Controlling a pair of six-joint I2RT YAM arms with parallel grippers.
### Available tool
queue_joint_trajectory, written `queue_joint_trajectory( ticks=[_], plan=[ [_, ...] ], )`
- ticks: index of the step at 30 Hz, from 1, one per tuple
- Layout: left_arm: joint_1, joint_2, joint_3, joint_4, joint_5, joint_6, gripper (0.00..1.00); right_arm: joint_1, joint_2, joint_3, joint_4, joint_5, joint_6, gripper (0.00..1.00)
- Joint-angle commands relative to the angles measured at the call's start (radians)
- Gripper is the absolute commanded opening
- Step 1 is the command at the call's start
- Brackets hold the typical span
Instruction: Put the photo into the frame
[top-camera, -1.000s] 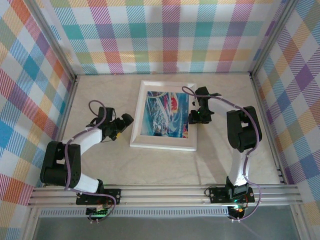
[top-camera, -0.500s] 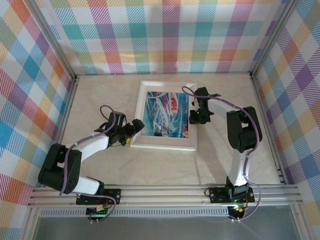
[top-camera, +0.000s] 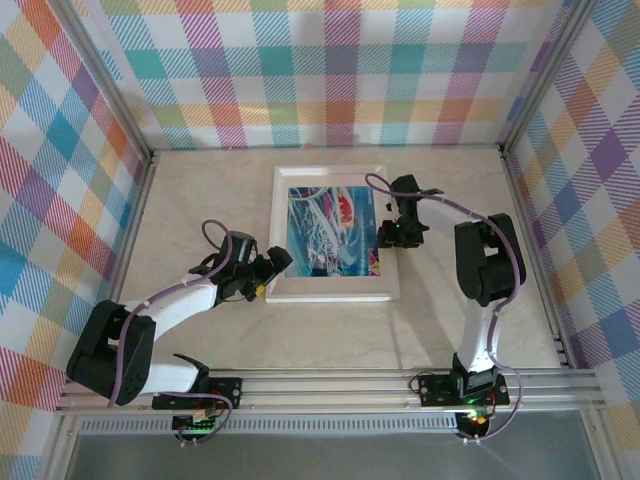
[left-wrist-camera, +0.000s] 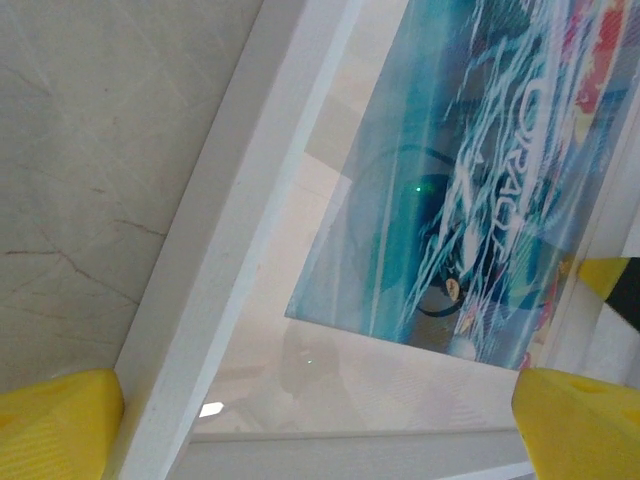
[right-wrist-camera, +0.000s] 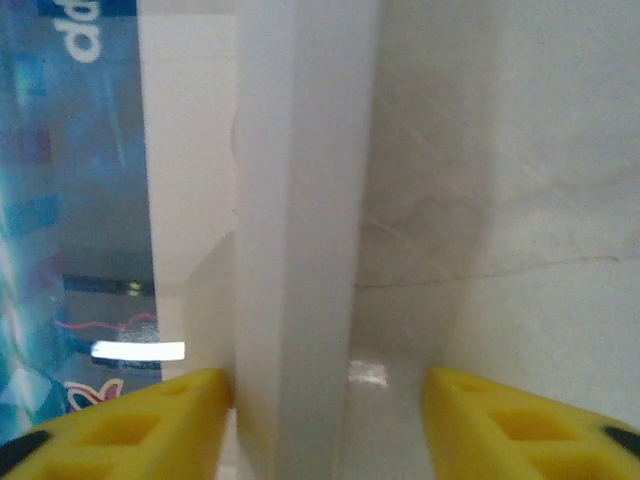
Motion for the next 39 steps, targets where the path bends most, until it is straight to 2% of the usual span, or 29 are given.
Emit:
queue_joint_trajectory(
  ticks=[1,5,13,17,20,22,23,25,28,30,32,34,35,37,38,39],
  plan=[
    [0.015,-0.024,0.091,-0.131,-0.08,0.098,1.0,-0.011,-0.083,-0.043,0.027,-0.024,0.032,0.64],
    [0.131,-0.012,0.175,-0.16,-0.141,0.211,1.0,-0.064,-0.165,-0.078,0.091,0.008,0.04,0.75],
    [0.332,0.091,0.265,-0.153,-0.371,0.391,1.0,-0.201,-0.268,-0.27,0.349,0.17,-0.008,0.81],
    [0.349,0.126,0.246,-0.1,-0.506,0.511,1.0,-0.236,-0.299,-0.429,0.581,0.25,-0.056,0.82],
    [0.357,0.16,0.241,-0.07,-0.559,0.57,1.0,-0.241,-0.358,-0.571,0.823,0.282,-0.091,0.84],
    [0.358,0.166,0.226,-0.013,-0.587,0.622,1.0,-0.245,-0.404,-0.675,1.029,0.285,-0.105,0.89],
    [0.357,0.167,0.208,0.033,-0.602,0.645,1.0,-0.248,-0.408,-0.692,1.053,0.303,-0.086,0.93],
    [0.357,0.168,0.17,0.123,-0.617,0.693,1.0,-0.251,-0.424,-0.739,1.119,0.298,-0.092,0.99],
    [0.357,0.195,0.096,0.296,-0.627,0.75,1.0,-0.251,-0.464,-0.875,1.352,0.241,-0.119,0.99],
    [0.358,0.221,0.064,0.389,-0.605,0.782,1.0,-0.251,-0.469,-0.885,1.367,0.227,-0.122,0.99],
    [0.358,0.231,0.047,0.463,-0.569,0.814,1.0,-0.251,-0.451,-0.89,1.393,0.161,-0.148,0.99],
    [0.358,0.244,0.044,0.487,-0.538,0.829,0.99,-0.259,-0.399,-0.948,1.562,0.182,-0.136,0.99],
    [0.357,0.245,0.04,0.5,-0.513,0.843,0.99,-0.262,-0.419,-0.941,1.49,0.193,-0.12,0.99],
    [0.348,0.235,0.005,0.556,-0.469,0.875,0.98,-0.262,-0.405,-0.947,1.54,0.193,-0.125,0.99],
    [0.342,0.224,-0.027,0.605,-0.449,0.892,0.98,-0.263,-0.421,-0.937,1.49,0.193,-0.123,0.99],
    [0.341,0.212,-0.06,0.65,-0.436,0.896,0.98,-0.263,-0.416,-0.94,1.512,0.193,-0.124,0.99]
  ],
)
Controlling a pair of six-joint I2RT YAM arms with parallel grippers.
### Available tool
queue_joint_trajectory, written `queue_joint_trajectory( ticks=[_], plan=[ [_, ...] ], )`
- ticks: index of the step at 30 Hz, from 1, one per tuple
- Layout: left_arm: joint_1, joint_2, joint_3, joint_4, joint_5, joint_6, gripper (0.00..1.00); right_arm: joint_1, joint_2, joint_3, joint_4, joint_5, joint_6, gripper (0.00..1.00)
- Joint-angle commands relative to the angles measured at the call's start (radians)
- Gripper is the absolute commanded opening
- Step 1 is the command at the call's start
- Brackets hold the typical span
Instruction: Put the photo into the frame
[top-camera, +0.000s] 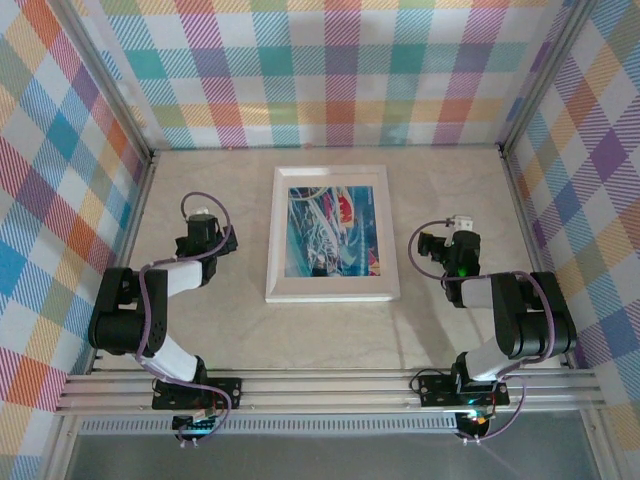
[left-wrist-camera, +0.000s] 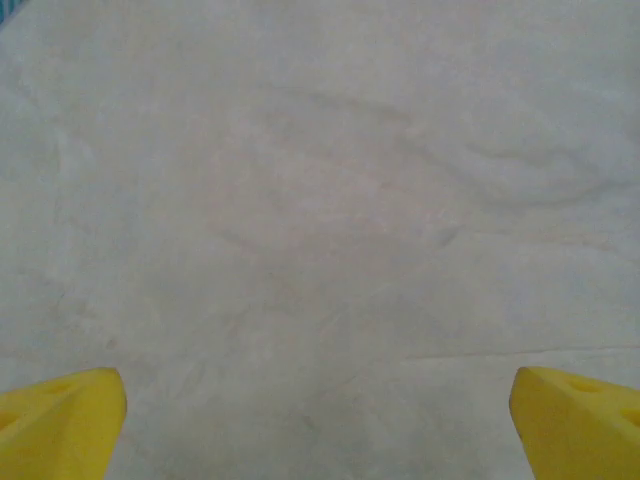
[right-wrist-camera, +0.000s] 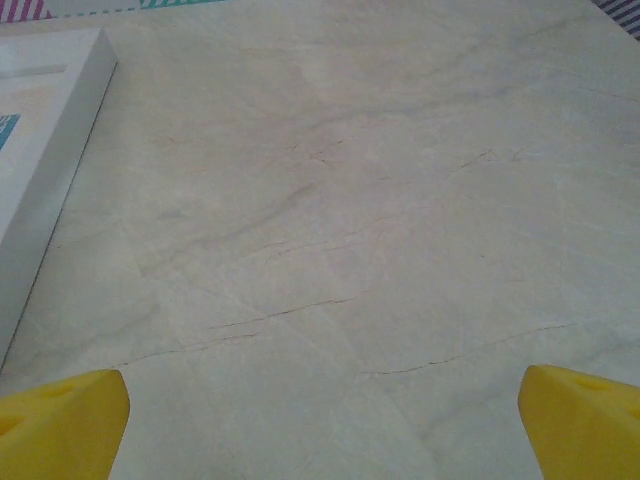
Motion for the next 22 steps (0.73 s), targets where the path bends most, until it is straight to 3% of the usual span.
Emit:
queue_joint_trajectory(
  ticks=[1,4,5,22],
  plan=[
    [-0.007,-0.042,-0.104,0.231,0.074,0.066,0.98,-0.007,0.007,-0.003,0.1,-0.016,-0.006,0.99],
    [-0.007,0.008,-0.213,0.48,0.113,0.089,0.99,-0.006,0.002,-0.001,0.091,-0.016,-0.006,0.99],
    [-0.006,-0.012,-0.195,0.404,0.115,0.084,0.99,-0.007,0.005,-0.004,0.103,-0.016,-0.007,0.99],
    [-0.02,-0.008,-0.19,0.403,0.092,0.093,1.0,-0.006,0.003,-0.002,0.097,-0.02,-0.012,0.99]
  ],
)
